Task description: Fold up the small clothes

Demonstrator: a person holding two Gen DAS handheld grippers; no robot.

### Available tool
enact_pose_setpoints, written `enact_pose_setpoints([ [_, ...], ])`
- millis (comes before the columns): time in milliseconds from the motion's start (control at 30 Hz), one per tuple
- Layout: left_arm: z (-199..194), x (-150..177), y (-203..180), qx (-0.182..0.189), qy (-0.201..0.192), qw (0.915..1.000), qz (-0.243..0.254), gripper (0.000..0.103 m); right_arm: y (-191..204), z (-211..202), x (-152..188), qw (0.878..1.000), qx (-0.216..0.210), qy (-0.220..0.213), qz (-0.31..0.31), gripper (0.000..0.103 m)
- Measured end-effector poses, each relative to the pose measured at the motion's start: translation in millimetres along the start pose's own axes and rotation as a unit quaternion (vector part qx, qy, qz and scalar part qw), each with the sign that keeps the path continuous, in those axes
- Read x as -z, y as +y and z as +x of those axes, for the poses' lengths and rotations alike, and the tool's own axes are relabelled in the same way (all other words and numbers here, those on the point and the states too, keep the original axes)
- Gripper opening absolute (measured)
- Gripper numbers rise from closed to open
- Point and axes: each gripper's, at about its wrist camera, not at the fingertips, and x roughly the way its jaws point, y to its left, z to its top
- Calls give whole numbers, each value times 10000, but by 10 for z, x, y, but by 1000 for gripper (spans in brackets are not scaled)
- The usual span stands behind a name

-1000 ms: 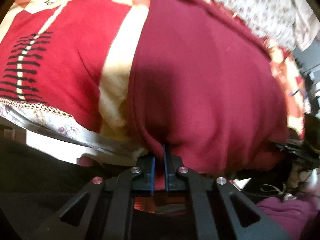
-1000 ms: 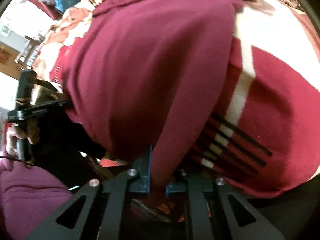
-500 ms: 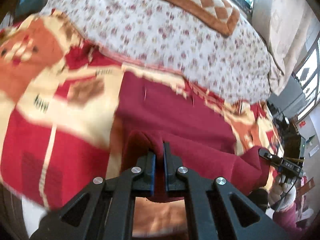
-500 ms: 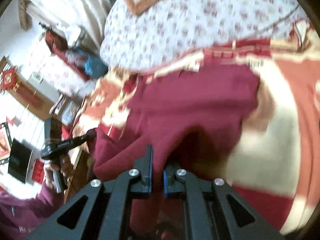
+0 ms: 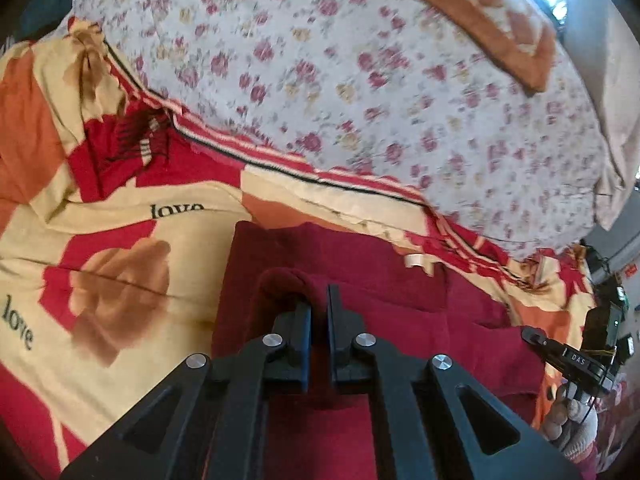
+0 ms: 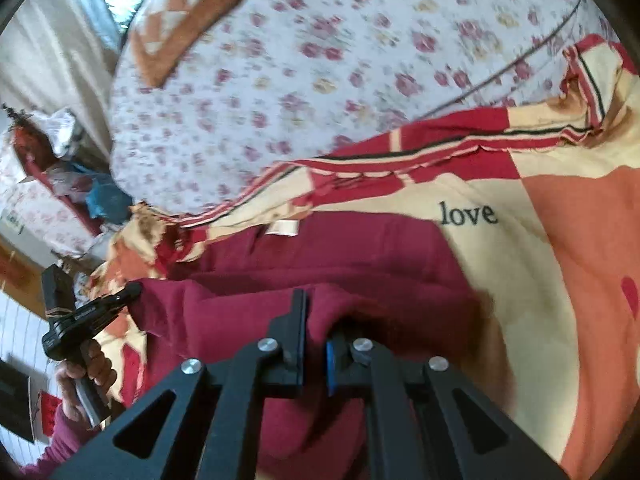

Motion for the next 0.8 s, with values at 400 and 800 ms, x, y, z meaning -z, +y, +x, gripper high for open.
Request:
enact_pose_setpoints([
  [400, -305, -122, -89, 268, -336, 9983, 387, 17, -101, -320, -103, 9980, -390, -426, 242, 45],
  [800, -239, 483, -45, -157, 297, 9970, 702, 17, 458, -144, 321, 9889, 222, 360, -1427, 45],
])
